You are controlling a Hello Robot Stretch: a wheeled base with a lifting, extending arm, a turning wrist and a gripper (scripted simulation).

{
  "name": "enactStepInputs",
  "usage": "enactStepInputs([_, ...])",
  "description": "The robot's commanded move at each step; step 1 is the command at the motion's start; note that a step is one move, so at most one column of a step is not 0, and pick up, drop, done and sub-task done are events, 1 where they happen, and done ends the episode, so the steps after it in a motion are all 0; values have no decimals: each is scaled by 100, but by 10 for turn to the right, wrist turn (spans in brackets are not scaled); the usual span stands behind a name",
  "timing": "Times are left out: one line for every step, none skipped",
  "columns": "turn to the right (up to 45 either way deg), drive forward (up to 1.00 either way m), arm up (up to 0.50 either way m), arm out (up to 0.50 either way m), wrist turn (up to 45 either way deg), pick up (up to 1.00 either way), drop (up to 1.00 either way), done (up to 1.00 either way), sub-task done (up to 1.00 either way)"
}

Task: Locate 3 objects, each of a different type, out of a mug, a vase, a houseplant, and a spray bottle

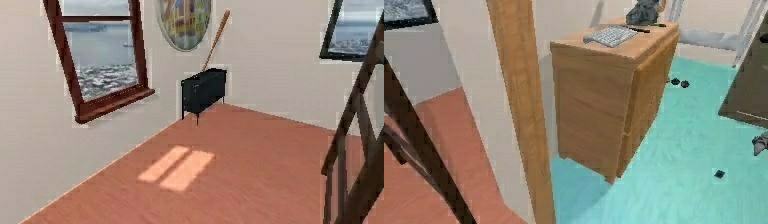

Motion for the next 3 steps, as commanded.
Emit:
enactStepInputs([330, 0, 0, 0, 0, 0, 0, 0, 0])
enactStepInputs([0, 10, 0, 0, 0, 0, 0, 0, 0])
enactStepInputs([-450, 0, 0, 0, 0, 0, 0, 0, 0])
